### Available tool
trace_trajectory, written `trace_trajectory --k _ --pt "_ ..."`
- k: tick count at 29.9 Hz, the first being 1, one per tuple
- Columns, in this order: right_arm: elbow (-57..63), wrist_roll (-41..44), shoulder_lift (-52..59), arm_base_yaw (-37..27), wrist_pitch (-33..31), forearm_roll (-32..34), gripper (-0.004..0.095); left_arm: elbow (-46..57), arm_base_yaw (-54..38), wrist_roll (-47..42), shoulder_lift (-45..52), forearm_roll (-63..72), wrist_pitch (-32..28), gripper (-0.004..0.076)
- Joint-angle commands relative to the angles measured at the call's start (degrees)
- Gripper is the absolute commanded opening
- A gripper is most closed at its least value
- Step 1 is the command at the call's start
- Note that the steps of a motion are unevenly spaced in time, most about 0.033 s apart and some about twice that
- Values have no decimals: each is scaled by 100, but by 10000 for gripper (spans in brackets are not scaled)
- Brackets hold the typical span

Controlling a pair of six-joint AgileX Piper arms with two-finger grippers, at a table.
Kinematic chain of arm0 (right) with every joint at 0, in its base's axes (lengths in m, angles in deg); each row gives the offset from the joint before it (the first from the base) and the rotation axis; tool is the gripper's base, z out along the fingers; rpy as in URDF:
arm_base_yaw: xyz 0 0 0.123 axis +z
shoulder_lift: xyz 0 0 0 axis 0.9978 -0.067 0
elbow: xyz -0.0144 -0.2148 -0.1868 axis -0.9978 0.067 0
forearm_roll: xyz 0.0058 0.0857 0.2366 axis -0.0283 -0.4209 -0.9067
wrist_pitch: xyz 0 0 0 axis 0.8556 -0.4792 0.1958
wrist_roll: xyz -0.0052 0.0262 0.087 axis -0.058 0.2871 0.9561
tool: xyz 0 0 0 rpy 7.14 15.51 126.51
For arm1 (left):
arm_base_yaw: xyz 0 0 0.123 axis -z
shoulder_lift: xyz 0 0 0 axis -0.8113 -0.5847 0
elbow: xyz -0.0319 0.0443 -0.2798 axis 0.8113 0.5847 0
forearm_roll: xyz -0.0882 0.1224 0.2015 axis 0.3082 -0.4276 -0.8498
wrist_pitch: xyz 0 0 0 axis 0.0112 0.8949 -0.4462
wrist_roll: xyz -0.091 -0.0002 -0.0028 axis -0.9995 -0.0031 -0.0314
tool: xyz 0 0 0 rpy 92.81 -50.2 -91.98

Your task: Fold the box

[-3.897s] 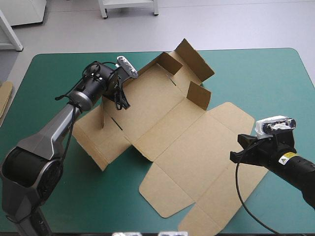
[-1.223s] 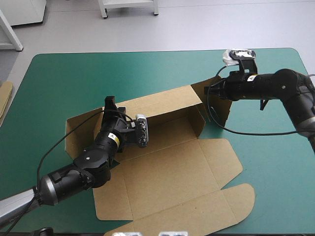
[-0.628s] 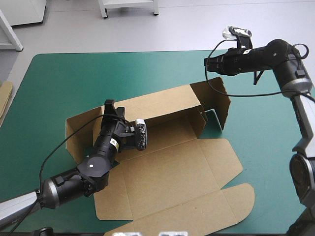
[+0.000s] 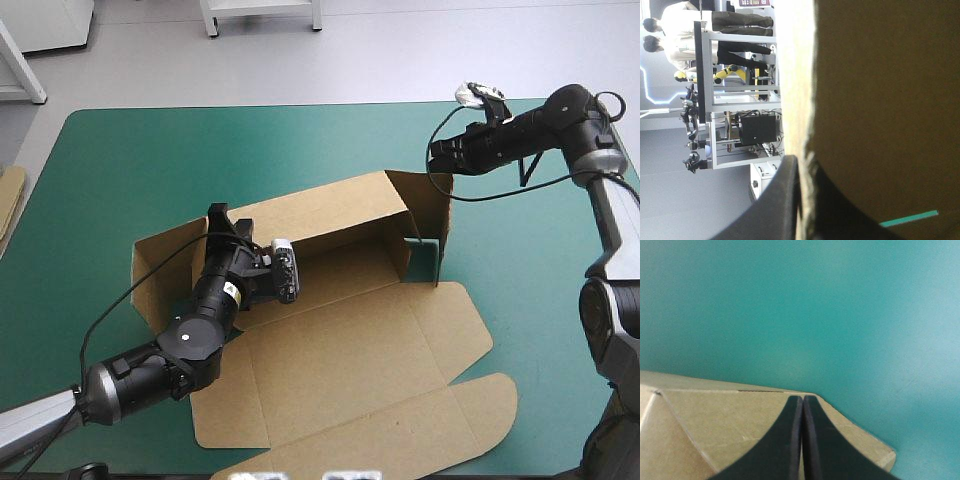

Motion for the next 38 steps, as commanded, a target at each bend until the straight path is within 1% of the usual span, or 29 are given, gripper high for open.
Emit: trace_trajectory --k 1,3,5,8,12,15,17,21,25,28,32,34,36,38 --pt "6 -376 375 -61 -47 -473 -4 -125 33 -204 90 114 123 -9" --pt "144 -543 415 -61 -73 -485 -4 -125 33 -204 90 114 123 -9" --pt "377 -701 501 -72 33 -560 -4 -125 33 -216 90 114 134 -9" --pt "889 -1244 747 -131 285 -961 -4 -125 33 -284 90 114 134 -9" --pt "1568 -1868 1122 -202 575 -1254 -4 -125 33 -464 90 143 134 -9" --pt "1955 -2308 1319 -202 746 -1593 -4 -125 33 -489 90 187 134 -8" --pt "2115 -2514 1404 -202 777 -1699 -4 -125 33 -489 90 224 124 -8" --pt "2416 -2766 1579 -202 925 -1699 -3 -125 33 -479 90 324 115 -8" --pt "3051 -3376 1930 -202 1399 -2023 -4 -125 33 -479 90 338 78 -8" --pt "3524 -3783 2241 -210 1762 -2098 -4 -125 33 -479 90 338 67 -8" --pt "4078 -4502 2454 -224 1772 -2778 -4 -125 33 -479 90 338 36 -8" --pt "4246 -4669 2480 -224 1676 -2976 -4 -125 33 -479 90 338 36 -9" --pt "4404 -4812 2483 -224 1645 -2973 -3 -125 33 -479 90 338 36 -8" --pt "4534 -4878 2492 -224 1656 -2805 0 -125 33 -479 90 338 36 -9"
